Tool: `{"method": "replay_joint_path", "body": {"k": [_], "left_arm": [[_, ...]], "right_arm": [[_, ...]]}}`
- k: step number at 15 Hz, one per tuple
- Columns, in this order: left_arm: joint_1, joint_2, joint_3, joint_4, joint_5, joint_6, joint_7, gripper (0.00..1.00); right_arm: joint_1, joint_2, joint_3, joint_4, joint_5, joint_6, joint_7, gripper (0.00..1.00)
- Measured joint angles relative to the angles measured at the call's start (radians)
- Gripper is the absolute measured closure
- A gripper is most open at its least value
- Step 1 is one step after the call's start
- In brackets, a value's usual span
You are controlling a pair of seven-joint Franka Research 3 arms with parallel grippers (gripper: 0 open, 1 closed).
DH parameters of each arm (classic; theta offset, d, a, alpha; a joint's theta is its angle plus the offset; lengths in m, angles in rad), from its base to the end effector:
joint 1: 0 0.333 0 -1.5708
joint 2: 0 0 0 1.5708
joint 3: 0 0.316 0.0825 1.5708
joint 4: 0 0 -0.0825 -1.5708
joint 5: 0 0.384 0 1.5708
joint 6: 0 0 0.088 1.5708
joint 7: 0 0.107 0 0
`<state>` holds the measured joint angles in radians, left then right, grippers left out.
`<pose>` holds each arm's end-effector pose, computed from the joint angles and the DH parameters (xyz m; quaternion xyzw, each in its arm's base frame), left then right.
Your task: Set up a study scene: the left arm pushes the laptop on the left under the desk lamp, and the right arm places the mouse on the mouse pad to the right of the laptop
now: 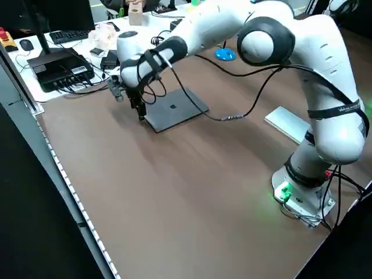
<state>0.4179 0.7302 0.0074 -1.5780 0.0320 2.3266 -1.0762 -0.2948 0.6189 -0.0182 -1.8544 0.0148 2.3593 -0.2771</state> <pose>0.6395 0.2895 0.2109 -0.7391 -0.6734 -0.0133 0.0105 0.5982 -0.1929 0.1760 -0.9981 0.0221 0.0546 0.0161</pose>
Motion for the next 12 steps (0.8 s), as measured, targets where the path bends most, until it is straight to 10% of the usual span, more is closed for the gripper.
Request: {"method": "replay_joint_path", "body": {"k": [3,12], "left_arm": [[0.004,0.036,0.000,0.002,0.000,0.032,-0.061,0.00],[-0.007,0.062,-0.027,0.001,0.000,0.033,-0.069,0.00]], "right_arm": [[0.001,-0.002,0.001,0.000,0.000,0.000,0.001,0.37],[0.004,-0.024,0.010,0.028,0.001,0.006,0.007,0.37]]}}
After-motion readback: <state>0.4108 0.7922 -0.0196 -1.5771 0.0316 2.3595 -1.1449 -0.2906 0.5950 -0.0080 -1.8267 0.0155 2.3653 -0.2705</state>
